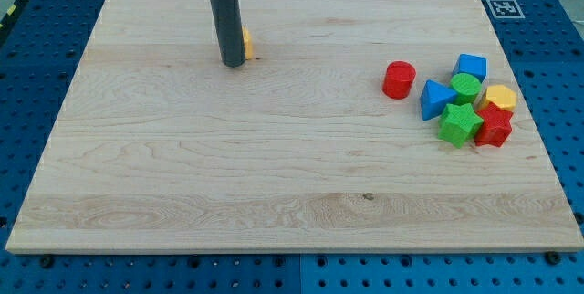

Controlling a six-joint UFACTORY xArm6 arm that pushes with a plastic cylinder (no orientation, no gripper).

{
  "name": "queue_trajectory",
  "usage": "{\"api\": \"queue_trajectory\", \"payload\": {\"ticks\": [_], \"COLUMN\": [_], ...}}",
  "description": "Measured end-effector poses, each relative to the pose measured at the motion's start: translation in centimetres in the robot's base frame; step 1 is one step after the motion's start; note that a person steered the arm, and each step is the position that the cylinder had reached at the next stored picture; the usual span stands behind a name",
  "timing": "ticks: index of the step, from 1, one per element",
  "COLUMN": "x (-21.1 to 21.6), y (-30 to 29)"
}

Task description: Move the yellow heart towards the top center of the board

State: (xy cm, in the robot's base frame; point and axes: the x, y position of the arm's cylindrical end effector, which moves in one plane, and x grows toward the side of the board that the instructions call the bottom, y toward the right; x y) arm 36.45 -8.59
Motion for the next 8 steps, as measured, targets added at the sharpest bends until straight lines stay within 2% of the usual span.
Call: {"api": "queue_trajectory", "payload": {"ticks": [3, 8], "x": [-2.0, -6.5], "y": [-1.2, 3.5]}}
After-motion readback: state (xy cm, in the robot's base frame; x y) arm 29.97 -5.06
